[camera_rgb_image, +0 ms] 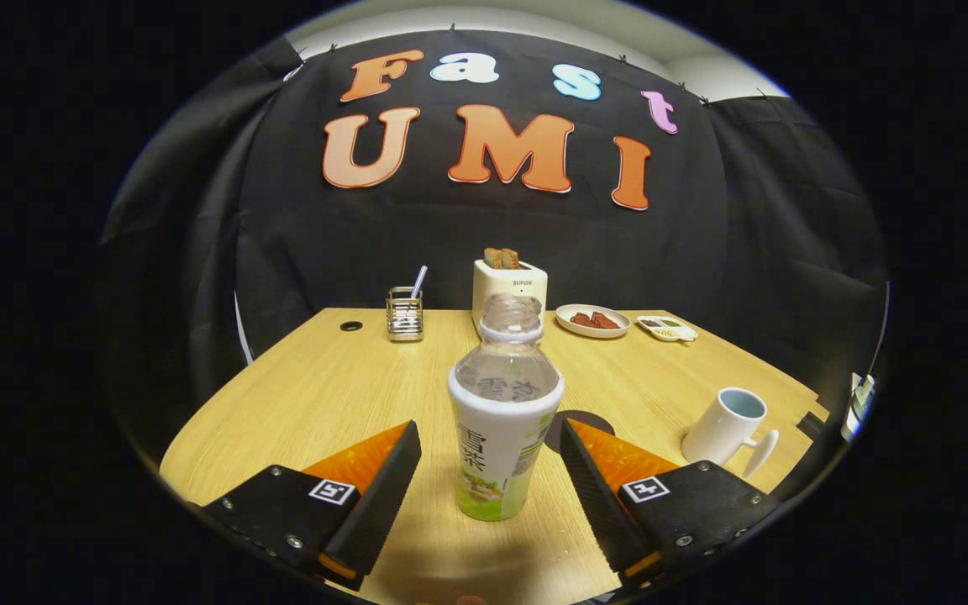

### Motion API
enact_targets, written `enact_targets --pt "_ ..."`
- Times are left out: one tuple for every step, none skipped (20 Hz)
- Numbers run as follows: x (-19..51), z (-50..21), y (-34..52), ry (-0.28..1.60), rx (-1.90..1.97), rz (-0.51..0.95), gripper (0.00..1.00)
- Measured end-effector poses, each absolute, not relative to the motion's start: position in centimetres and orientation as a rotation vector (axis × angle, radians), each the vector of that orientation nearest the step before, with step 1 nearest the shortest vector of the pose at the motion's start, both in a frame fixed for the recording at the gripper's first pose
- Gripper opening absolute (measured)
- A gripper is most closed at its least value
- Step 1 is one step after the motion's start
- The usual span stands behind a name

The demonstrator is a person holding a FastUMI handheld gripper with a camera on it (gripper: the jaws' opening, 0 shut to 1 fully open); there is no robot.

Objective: Take the bottle from table, then pour the juice into the cup, finally place the bottle on the coaster

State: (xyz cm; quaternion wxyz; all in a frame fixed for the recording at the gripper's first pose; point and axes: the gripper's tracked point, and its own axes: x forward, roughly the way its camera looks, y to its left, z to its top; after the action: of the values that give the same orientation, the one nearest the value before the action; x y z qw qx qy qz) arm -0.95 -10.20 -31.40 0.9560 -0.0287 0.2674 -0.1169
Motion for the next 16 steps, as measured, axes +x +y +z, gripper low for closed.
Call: enact_targets --pt "-0.7 -31.9 -10.3 0.552 -0.059 -0.239 0.99" --pt "-0.6 -32.3 -10.5 0.558 -0.060 -0.245 0.99" --pt "-0.4 -32.7 -10.6 0.562 -0.062 -0.247 0.99" --pt "-0.2 -33.2 -10.6 0.567 -0.065 -0.248 0.99" --pt "0.1 -33.7 -10.5 0.574 -0.069 -0.237 0.99" --pt "0.2 -34.2 -10.6 0.583 -0.076 -0.237 0.99" --pt "0.2 -34.5 -10.8 0.586 -0.082 -0.239 0.99" --pt "0.2 -34.8 -11.0 0.588 -0.086 -0.244 0.97" --pt "0.2 -34.9 -11.1 0.585 -0.090 -0.242 0.93" --pt "0.3 -34.9 -11.0 0.581 -0.090 -0.234 0.81" --pt "0.6 -35.0 -11.0 0.575 -0.082 -0.235 0.74" --pt "0.4 -34.9 -10.9 0.571 -0.071 -0.232 0.67" --pt "0.4 -34.8 -10.8 0.568 -0.058 -0.225 0.66" --pt "0.4 -34.8 -10.8 0.571 -0.057 -0.222 0.61" --pt "0.3 -34.8 -11.0 0.578 -0.064 -0.221 0.59" --pt "0.0 -34.6 -11.1 0.578 -0.057 -0.219 0.56"
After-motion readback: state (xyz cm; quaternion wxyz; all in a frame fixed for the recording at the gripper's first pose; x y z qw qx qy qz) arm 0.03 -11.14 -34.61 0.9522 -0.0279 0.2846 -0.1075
